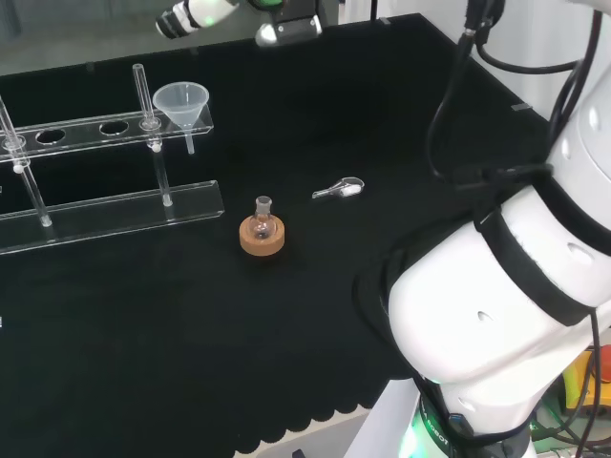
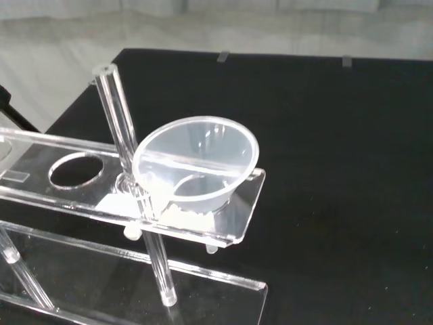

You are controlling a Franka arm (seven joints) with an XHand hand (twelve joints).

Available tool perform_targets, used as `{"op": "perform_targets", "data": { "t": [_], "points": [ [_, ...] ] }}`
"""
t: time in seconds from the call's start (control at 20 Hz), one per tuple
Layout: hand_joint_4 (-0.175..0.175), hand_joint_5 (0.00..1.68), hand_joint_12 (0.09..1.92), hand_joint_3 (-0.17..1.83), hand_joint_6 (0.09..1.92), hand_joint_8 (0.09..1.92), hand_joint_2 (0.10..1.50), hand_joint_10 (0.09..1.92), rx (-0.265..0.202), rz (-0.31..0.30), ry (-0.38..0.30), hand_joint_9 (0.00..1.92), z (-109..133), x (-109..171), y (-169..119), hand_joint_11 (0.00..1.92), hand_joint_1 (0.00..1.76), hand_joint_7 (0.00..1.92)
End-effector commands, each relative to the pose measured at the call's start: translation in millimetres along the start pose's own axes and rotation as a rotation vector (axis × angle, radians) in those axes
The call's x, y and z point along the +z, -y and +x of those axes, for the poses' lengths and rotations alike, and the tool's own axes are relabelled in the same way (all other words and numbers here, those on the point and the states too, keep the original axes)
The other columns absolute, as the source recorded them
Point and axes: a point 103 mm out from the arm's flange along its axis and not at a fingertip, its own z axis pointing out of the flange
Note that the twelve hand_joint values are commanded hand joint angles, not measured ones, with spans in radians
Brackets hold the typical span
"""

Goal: Pick up the funnel from the transparent funnel stand.

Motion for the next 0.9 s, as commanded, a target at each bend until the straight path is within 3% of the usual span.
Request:
{"op": "perform_targets", "data": {
  "t": [0.05, 0.9],
  "points": [
    [0.068, 0.00, 0.09, 0.09, 0.09, 0.09, 0.59, 0.09, 0.024, 0.039, -0.004, 0.00, 13, 21, -8, 0.00, 0.32, 0.00],
    [0.029, 0.00, 0.09, 0.07, 0.09, 0.09, 0.61, 0.09, 0.048, 0.073, 0.011, 0.00, 34, 72, -24, 0.00, 0.36, 0.00]
  ]
}}
